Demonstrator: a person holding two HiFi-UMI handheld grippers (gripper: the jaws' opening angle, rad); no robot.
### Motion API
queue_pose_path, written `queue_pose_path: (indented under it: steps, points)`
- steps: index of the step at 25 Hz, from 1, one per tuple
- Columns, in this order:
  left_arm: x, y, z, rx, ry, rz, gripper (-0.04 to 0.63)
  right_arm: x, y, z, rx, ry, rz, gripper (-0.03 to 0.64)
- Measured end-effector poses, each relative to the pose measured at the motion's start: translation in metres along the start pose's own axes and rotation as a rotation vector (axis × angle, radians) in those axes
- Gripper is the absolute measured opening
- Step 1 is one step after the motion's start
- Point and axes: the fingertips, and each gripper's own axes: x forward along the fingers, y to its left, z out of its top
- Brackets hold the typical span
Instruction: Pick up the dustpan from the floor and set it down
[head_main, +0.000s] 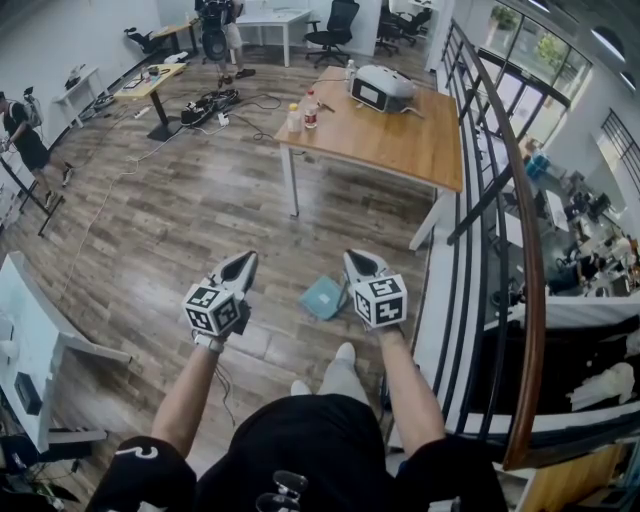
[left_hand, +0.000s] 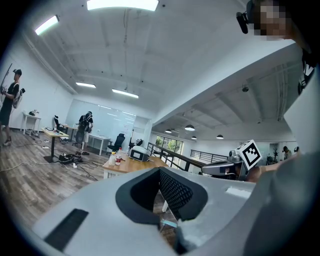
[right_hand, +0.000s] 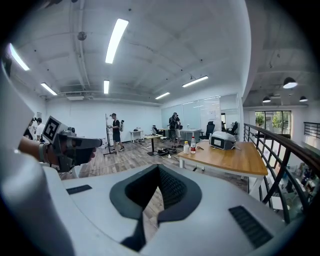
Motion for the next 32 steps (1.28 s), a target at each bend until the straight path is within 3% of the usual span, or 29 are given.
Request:
queue_pose_path:
  steps: [3,8,13,20,25,32]
  points:
    - [0.002,-0.004,0.005,-0.017,-0.006,-0.006,-0.002,0.001,0.0,0.001,0.005,-0.004,0.001,-0.005]
    - [0.003,0.003,-0.003,0.031,0.008,-0.001,-0.002,0.002,-0.003,0.002,0.009,-0.008,0.002,-0.005]
    - [0.002,-0.005,0.005,-0.013,-0.009,-0.01,-0.002,0.0,-0.001,0.004,0.011,-0.012,0.0,-0.005]
    - [0.002,-0.003,0.004,-0.012,-0.003,-0.008,-0.002,0.001,-0.001,0.003,0.014,-0.007,0.006,-0.005]
    - [0.001,0.002,-0.005,0.035,0.014,0.0,-0.002,0.0,0.0,0.003,0.015,-0.015,0.007,-0.005]
    - [0.001,-0.005,0.0,0.002,0.002,-0.004,-0.002,-0.004,-0.002,0.001,0.017,-0.011,0.006,-0.005]
